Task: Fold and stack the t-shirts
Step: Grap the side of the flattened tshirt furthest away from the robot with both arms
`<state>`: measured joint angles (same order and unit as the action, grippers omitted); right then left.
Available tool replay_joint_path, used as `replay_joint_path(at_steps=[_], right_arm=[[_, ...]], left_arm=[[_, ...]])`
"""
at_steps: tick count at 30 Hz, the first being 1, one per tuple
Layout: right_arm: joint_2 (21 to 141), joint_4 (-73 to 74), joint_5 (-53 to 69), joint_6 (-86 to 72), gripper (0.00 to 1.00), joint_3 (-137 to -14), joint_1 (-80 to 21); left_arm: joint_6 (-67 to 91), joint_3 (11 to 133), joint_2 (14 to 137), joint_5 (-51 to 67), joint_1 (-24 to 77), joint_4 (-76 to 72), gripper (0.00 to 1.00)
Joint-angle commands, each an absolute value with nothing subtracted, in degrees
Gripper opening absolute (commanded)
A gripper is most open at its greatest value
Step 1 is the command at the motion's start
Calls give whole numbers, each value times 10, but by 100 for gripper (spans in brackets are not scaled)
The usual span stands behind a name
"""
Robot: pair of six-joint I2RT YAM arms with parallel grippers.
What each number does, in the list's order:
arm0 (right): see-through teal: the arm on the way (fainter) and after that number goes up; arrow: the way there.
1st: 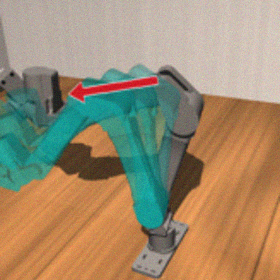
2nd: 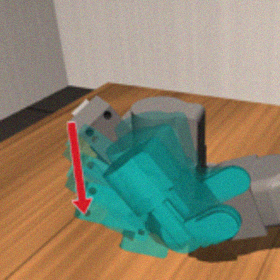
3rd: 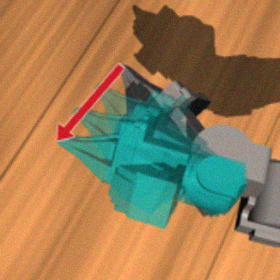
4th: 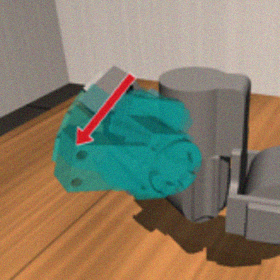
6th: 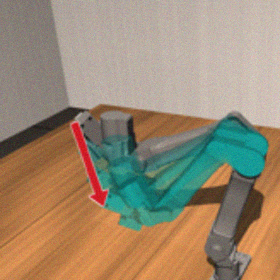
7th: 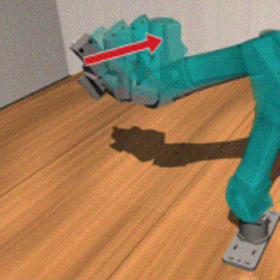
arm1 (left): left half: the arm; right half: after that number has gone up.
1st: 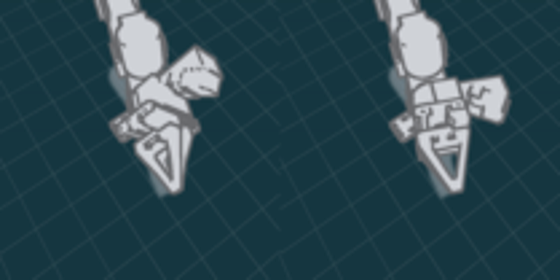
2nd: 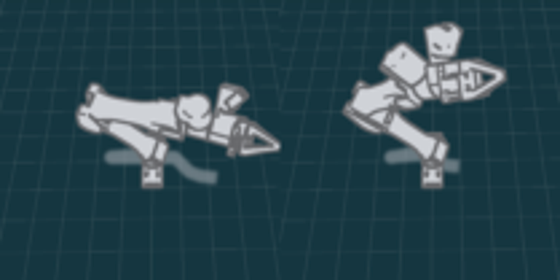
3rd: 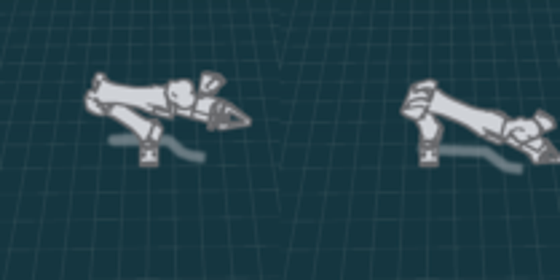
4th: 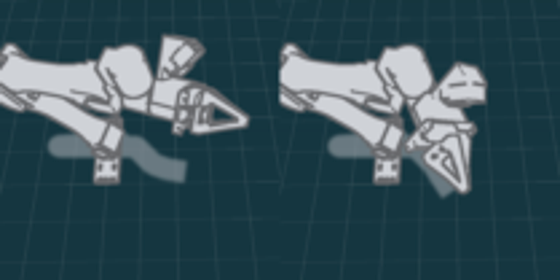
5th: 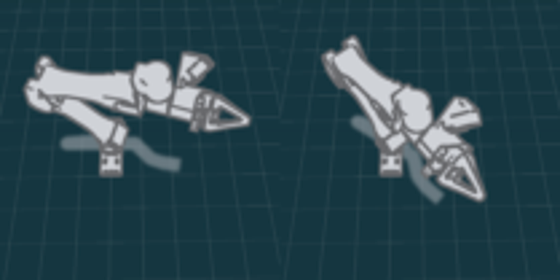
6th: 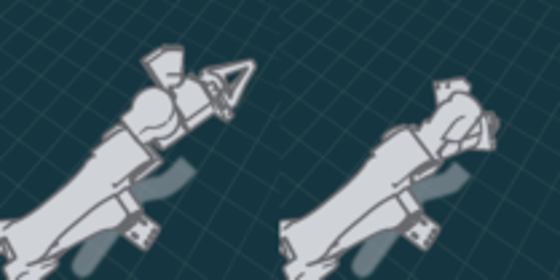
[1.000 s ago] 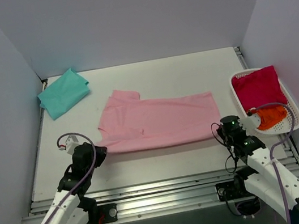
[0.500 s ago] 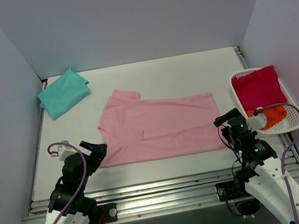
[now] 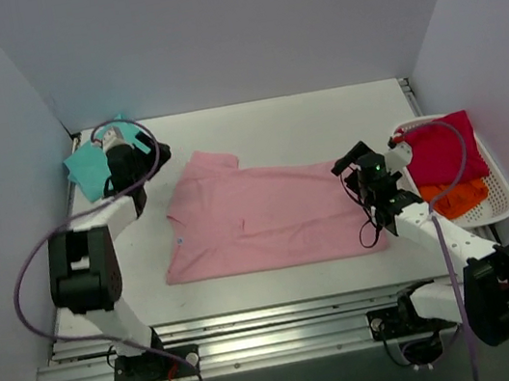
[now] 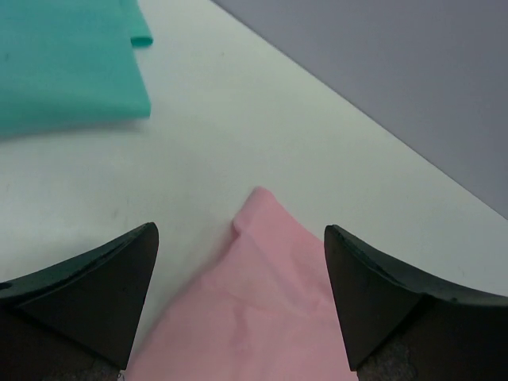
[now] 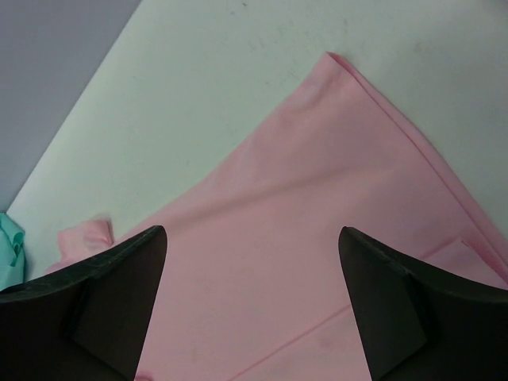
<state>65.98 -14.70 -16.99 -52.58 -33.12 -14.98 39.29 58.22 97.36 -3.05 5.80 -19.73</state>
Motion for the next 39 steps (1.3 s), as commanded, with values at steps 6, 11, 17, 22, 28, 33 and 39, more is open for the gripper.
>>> replay_joint_path(at_steps=[6, 11, 17, 22, 28, 33, 39], right_arm=[[682, -232, -159, -489, 85, -370, -128], [672, -236, -160, -486, 85, -367, -120], [674, -249, -155, -489, 85, -353, -112], [691, -253, -139, -495, 85, -352, -111], [687, -253, -140, -495, 85, -345, -106], [686, -252, -139, -497, 85, -345, -104], [696, -256, -136, -498, 85, -344, -103]], left_arm=[[357, 961, 1298, 209, -13, -159, 94], [363, 1089, 1393, 243, -6, -90, 95], [342, 1091, 1400, 270, 25, -53, 95], [329, 1090, 1398, 271, 46, -30, 95], [315, 1085, 1407, 250, 68, -14, 95], [314, 1068, 1401, 238, 68, -15, 97], [298, 1066, 1393, 222, 69, 3, 100]])
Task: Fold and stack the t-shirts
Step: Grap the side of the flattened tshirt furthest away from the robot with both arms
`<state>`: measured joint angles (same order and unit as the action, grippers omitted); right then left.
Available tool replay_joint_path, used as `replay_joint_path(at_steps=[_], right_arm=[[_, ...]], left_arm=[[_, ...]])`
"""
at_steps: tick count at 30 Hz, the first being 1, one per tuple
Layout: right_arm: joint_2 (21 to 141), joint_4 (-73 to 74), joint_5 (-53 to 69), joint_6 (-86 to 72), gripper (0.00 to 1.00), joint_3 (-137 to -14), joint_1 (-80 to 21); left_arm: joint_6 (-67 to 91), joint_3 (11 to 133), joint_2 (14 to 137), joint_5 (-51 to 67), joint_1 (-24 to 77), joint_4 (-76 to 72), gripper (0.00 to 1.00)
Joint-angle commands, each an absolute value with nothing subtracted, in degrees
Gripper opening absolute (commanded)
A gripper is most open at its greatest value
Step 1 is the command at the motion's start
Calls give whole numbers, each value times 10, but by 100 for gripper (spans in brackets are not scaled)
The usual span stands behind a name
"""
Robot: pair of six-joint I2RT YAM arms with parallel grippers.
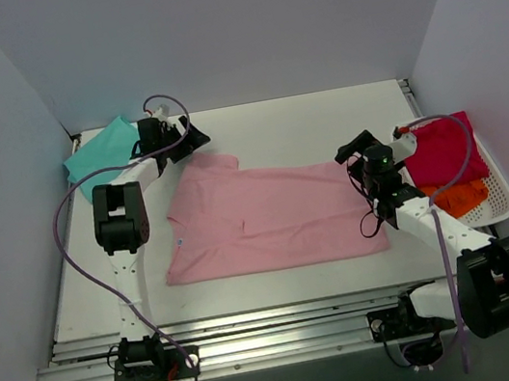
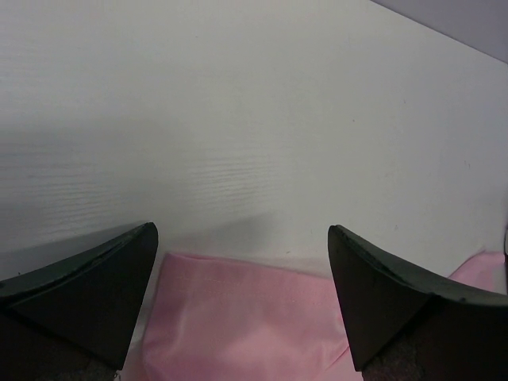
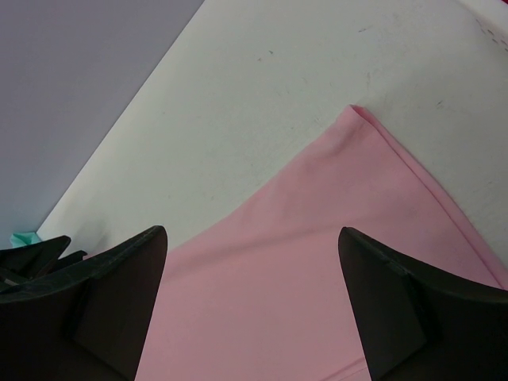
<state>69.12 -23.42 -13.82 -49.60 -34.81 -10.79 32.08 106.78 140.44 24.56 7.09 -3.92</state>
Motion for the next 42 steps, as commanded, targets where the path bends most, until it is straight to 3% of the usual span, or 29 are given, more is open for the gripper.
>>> replay_joint_path(at_steps=[1, 7, 8, 24, 29, 30, 32, 33, 36, 42], right_arm=[[698, -256, -136, -498, 85, -344, -103], [708, -263, -132, -500, 85, -342, -102], [710, -264, -131, -501, 85, -343, -102], [725, -272, -127, -502, 85, -339, -100], [735, -274, -129, -499, 85, -339, -96], [737, -276, -129, -499, 84, -339, -94], [742, -276, -129, -499, 85, -342, -93], [746, -276, -129, -499, 85, -343, -93], [752, -277, -133, -498, 84, -346, -91], [785, -261, -147, -484, 85, -385, -77]], left_arm=[[296, 1063, 1391, 220, 69, 23, 100], [279, 1043, 1379, 190, 82, 41, 100], [277, 1036, 1376, 188, 83, 43, 94], [282, 1017, 1382, 170, 100, 33, 67], [288, 1029, 1394, 170, 98, 40, 46], [289, 1031, 1395, 170, 98, 41, 36], [292, 1032, 1396, 168, 98, 42, 29], [292, 1031, 1396, 167, 98, 42, 15], [296, 1032, 1397, 166, 96, 42, 2], [309, 1013, 1390, 164, 90, 20, 2]])
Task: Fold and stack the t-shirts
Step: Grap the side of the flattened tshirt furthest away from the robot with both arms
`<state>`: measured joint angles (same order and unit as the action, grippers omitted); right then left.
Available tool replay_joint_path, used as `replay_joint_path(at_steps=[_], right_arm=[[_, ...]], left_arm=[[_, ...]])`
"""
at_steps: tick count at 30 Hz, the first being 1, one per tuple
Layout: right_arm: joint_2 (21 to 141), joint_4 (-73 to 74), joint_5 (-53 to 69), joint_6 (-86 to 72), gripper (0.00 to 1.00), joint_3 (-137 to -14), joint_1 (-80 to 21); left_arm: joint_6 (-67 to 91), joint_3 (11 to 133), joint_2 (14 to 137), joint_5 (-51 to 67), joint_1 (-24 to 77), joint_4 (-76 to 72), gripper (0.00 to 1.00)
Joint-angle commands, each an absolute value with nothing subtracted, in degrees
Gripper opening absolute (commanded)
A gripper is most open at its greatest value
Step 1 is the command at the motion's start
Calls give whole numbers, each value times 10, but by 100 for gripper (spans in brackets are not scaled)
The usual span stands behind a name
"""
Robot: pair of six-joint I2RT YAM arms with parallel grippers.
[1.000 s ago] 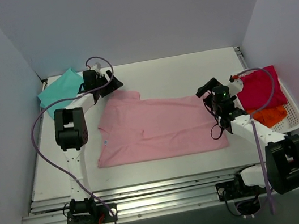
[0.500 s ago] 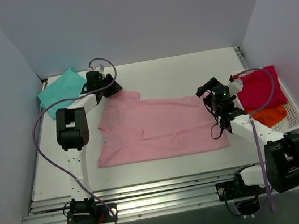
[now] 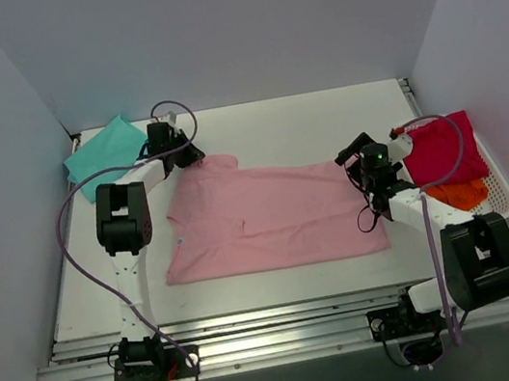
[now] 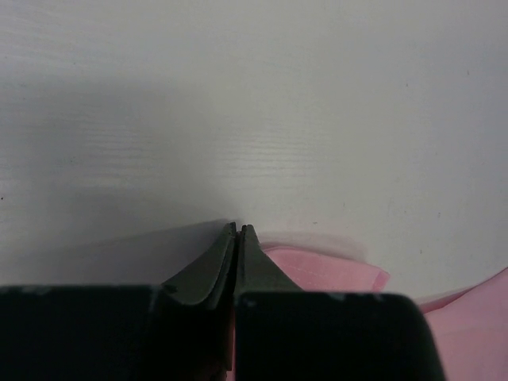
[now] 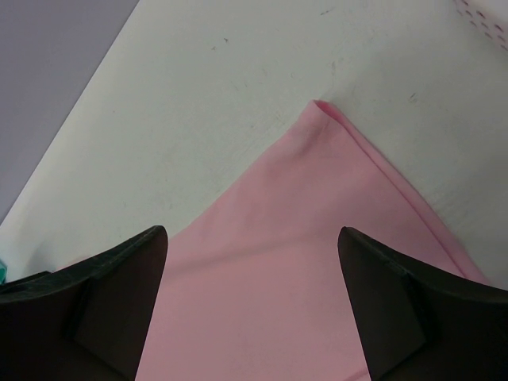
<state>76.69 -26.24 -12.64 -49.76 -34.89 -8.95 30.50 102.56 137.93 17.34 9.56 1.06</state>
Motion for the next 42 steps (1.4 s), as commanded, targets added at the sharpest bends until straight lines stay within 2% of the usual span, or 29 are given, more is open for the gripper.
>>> replay_joint_path(at_steps=[1, 7, 10, 16, 42], right_arm=[[794, -257, -154, -476, 85, -395, -76], [914, -268, -149, -467, 85, -472, -52], [1010, -266, -129, -464, 85, -522, -38], [1088, -265, -125, -463, 84, -575, -33], [1138, -249, -127, -448, 84, -620, -3]], left_arm=[[310, 1009, 1387, 164, 90, 16, 2], [316, 987, 1377, 168, 85, -15, 2], [317, 977, 1374, 173, 83, -25, 2], [318, 972, 1372, 178, 82, -34, 2], [318, 980, 1377, 179, 82, -27, 2]])
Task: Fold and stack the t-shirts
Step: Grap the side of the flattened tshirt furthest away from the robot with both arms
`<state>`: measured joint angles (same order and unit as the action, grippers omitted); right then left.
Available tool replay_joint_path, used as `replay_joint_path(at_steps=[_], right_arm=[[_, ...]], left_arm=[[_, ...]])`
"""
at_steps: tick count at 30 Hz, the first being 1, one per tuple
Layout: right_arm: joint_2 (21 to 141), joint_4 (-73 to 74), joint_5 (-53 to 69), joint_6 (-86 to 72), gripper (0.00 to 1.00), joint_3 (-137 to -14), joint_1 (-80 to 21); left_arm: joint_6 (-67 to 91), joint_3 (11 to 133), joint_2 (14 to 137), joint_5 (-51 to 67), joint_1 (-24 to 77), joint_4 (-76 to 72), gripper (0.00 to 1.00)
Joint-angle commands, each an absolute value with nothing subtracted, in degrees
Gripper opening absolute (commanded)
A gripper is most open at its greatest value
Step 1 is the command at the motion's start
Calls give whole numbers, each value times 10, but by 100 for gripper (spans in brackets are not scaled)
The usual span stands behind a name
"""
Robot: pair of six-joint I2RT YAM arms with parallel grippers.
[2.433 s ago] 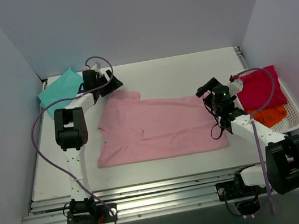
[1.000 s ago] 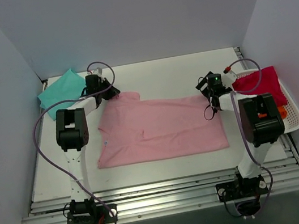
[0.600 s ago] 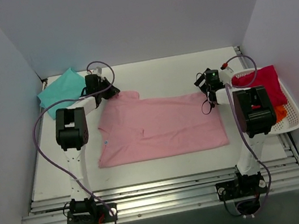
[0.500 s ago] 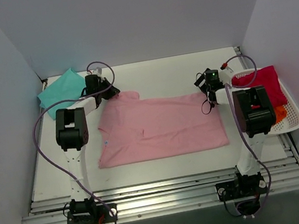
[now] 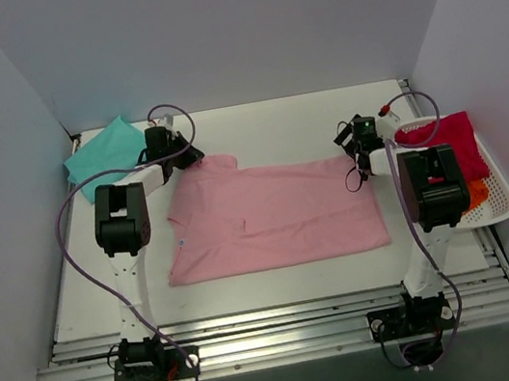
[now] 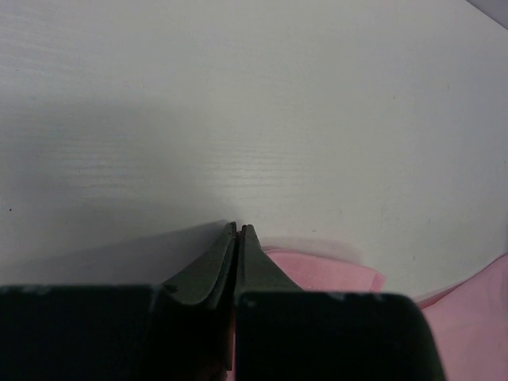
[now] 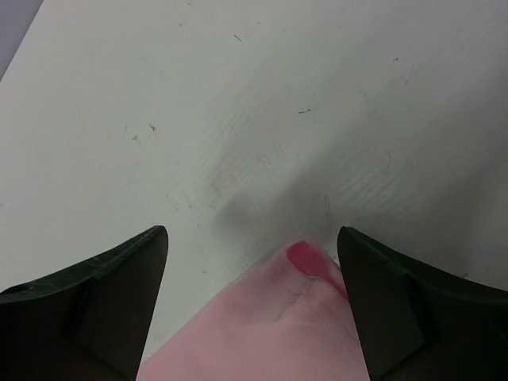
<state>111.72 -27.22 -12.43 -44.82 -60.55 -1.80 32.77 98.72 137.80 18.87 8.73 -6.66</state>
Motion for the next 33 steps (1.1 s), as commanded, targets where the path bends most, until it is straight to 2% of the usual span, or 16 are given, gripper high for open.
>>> replay_joint_path(at_steps=[1, 6, 12, 17, 24, 25, 27, 28, 31, 33], right_arm=[[1138, -250, -124, -448, 84, -620, -3], [1144, -258, -109, -448, 80, -623, -5], [1148, -257, -109, -446, 69, -628, -16], [1147, -260, -104, -447, 47, -623, -16], [1145, -262, -97, -449, 34, -615, -17], [1144, -262, -97, -450, 27, -613, -17], [1144, -261, -95, -450, 20, -613, -17], [1144, -262, -94, -449, 11, -614, -17], [1144, -262, -91, -450, 0, -613, -17], [1143, -261, -91, -450, 0, -612, -17]], left_arm=[[318, 982, 1378, 178, 82, -26, 2], [318, 982, 1378, 178, 82, -25, 2], [318, 982, 1378, 179, 82, -25, 2], [318, 985, 1381, 180, 82, -23, 2], [318, 985, 1381, 180, 82, -23, 2], [318, 985, 1380, 181, 82, -23, 2], [318, 984, 1380, 181, 82, -23, 2], [318, 985, 1380, 181, 82, -24, 2], [318, 984, 1380, 181, 82, -24, 2], [318, 985, 1381, 181, 82, -23, 2]])
